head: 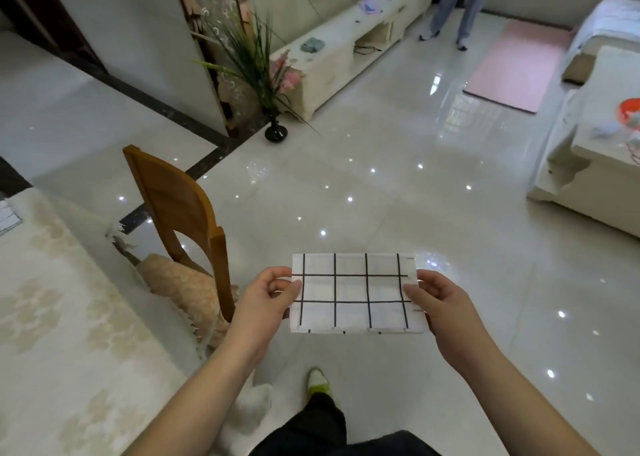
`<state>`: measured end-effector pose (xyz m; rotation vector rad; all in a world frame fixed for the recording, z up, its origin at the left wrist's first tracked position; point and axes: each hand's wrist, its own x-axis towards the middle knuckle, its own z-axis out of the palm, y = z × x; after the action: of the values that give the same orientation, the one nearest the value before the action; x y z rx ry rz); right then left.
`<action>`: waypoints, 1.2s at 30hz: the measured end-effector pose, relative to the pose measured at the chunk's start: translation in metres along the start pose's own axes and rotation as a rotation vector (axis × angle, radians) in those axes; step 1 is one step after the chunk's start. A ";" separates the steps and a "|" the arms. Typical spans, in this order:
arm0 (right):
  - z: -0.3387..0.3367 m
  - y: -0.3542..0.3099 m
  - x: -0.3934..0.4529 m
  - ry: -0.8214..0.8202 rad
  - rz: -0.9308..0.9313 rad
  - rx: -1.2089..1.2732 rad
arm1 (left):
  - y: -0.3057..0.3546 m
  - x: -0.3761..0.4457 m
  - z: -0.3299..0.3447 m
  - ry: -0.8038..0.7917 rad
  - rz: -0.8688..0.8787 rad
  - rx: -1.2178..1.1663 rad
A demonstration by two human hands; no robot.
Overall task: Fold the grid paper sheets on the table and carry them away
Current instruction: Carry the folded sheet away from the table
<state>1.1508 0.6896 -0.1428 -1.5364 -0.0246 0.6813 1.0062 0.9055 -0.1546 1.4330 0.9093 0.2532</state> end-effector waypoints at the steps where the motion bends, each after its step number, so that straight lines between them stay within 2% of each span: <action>1: 0.009 -0.009 0.016 -0.015 0.006 -0.001 | 0.007 0.014 -0.003 0.008 0.004 -0.004; 11: 0.074 -0.073 0.146 -0.104 0.029 -0.029 | 0.080 0.134 -0.028 0.081 -0.007 -0.049; 19: 0.101 -0.108 0.263 -0.175 0.035 -0.073 | 0.107 0.225 -0.019 0.176 -0.042 -0.020; 29: 0.140 -0.179 0.417 -0.389 0.025 -0.157 | 0.171 0.334 0.005 0.353 -0.064 -0.057; 36: 0.191 -0.200 0.487 -0.495 -0.011 -0.310 | 0.172 0.382 -0.016 0.480 -0.146 -0.145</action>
<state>1.5450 1.0870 -0.1393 -1.6214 -0.5316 1.0730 1.3073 1.1971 -0.1418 1.1831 1.3500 0.5570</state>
